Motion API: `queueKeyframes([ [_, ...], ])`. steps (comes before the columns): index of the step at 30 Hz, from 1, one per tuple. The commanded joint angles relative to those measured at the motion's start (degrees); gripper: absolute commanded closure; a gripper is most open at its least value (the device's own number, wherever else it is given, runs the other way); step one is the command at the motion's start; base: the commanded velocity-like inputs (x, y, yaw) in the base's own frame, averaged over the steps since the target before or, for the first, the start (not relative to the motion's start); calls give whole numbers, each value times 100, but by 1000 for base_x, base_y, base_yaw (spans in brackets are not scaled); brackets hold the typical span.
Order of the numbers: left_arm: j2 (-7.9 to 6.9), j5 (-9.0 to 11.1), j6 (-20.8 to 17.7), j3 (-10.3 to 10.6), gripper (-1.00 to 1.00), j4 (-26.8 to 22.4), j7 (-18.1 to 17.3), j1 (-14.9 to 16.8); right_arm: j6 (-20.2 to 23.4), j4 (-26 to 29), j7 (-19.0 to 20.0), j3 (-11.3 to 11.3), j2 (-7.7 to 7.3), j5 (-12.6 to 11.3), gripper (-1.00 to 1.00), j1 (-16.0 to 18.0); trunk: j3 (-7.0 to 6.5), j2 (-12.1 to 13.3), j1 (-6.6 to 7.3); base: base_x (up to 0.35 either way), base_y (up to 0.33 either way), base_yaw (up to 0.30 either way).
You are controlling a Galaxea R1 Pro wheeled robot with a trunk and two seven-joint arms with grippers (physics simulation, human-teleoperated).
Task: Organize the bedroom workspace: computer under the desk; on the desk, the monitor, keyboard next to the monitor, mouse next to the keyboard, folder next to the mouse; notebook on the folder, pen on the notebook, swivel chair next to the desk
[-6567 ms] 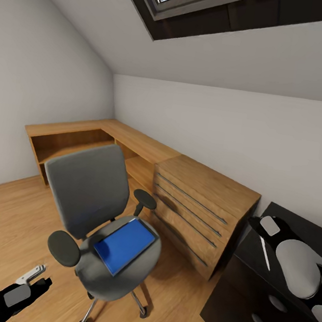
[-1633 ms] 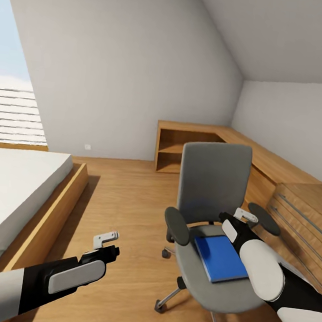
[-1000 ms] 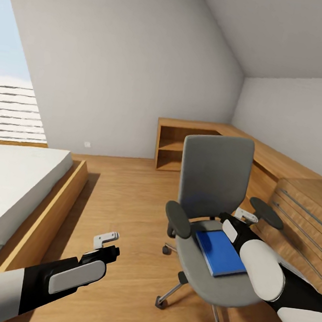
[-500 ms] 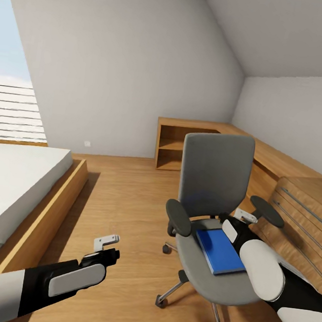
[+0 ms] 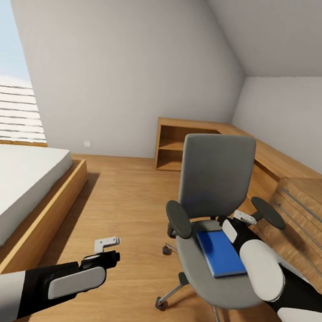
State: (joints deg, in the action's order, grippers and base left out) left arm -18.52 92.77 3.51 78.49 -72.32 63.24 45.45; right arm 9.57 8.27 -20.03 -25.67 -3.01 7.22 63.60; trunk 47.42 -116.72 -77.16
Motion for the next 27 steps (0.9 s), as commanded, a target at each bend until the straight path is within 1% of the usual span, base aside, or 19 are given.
queueKeyframes([
  [1, -3, 31, 36, 16, -100, -9, 12, 9, 46, 8, -10, -23, 4, 60, -100, 4, 6, -3, -1, 161, 0, 0],
  [3, -3, 31, 36, 21, -100, -16, 10, 8, 45, 8, -14, 58, 9, 60, -100, 4, 6, -3, -1, 221, 0, 0],
  [8, -3, 27, 36, 19, -100, -18, 6, 8, 54, 1, -15, 135, 10, 60, -100, 4, 6, -3, -1, 110, 0, 0],
  [11, -4, 24, 36, 18, -100, -31, 5, 8, 181, -36, -20, 170, 11, 60, -100, 4, 6, -3, -1, 35, 0, 0],
  [12, -4, 23, 36, 18, -100, -36, 4, 8, 314, -49, -21, 188, 11, 60, -100, 4, 6, -3, -1, 18, 0, 0],
  [13, -8, 22, 41, 18, -100, -82, 6, 9, 566, -57, -20, 207, 11, 60, -100, 4, 6, -3, -1, 7, 0, 0],
  [14, -14, 19, 43, 18, -100, -171, 13, 8, 643, -59, -19, 212, 11, 60, -100, 4, 6, -3, -1, 5, 0, 0],
  [16, -25, 17, 47, 18, -100, -312, 21, 8, 693, -60, -19, 215, 11, 60, -100, 4, 6, -3, -1, 3, 0, 0],
  [18, -43, 15, 64, 14, -100, -656, 44, 8, 750, -62, -19, 218, 11, 60, -100, 4, 6, -3, -1, 2, 0, 0],
  [19, -50, 14, 80, 15, -100, -732, 48, 8, 758, -62, -19, 219, 11, 60, -100, 4, 6, -3, -1, 0, 0, 0],
  [20, -58, 14, 101, 16, -100, -795, 52, 8, 765, -62, -19, 219, 11, 60, -100, 4, 6, -3, -1, 0, 0, 0],
  [24, -82, 17, 251, 17, -100, -981, 62, 8, 779, -62, -19, 220, 11, 60, -100, 4, 78, -163, -88, 0, 0, 0],
  [27, -89, 20, 299, 17, -100, -1016, 64, 8, 784, -62, -19, 223, 11, 60, -100, 4, 78, -163, -88, 0, 0, 0],
])
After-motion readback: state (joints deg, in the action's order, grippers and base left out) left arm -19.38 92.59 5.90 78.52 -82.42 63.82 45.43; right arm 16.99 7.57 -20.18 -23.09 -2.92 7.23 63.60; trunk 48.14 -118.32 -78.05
